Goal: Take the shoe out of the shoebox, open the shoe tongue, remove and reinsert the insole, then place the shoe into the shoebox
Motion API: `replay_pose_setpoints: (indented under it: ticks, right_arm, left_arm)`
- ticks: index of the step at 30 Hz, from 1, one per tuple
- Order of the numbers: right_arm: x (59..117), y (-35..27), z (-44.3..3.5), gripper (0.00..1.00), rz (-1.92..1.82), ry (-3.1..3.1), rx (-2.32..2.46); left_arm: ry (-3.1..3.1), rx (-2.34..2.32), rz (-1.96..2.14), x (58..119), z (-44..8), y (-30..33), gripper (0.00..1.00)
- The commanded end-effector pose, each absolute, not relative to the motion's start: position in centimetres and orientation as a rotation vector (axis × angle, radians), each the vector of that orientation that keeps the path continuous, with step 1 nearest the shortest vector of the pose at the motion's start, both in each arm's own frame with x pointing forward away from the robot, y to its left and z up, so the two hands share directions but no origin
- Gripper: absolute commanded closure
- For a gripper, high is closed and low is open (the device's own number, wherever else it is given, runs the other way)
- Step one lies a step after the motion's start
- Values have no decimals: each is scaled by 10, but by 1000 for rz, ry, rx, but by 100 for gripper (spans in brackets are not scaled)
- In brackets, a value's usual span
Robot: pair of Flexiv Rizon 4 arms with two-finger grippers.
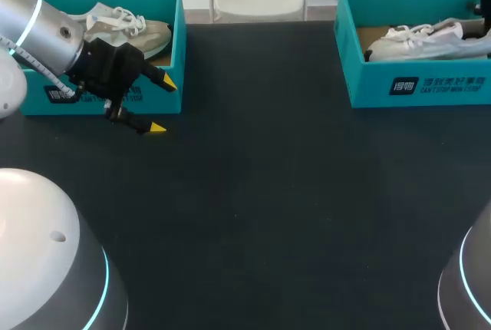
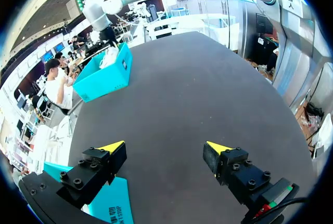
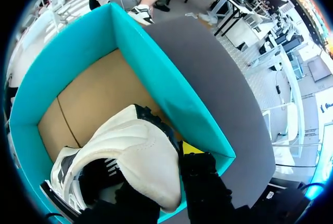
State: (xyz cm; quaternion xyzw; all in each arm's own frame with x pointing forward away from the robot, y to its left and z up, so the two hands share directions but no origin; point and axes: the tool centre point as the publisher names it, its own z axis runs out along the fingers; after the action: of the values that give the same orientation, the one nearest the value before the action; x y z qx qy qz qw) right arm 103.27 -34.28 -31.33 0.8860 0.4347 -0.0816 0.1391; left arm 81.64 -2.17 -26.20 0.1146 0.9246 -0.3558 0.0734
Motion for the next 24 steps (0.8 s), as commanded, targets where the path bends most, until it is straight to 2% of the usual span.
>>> replay_pose_setpoints:
  ticks: [1, 24]
  right_arm:
    - [1028, -344, -319, 100, -229, 1250, 2574]
    - [1012, -352, -366, 100, -301, 1160, 2626]
  left_arm:
    - [2777, 345, -1066, 816, -262, -21, 0]
    - [2777, 345, -1066, 816, -262, -21, 0]
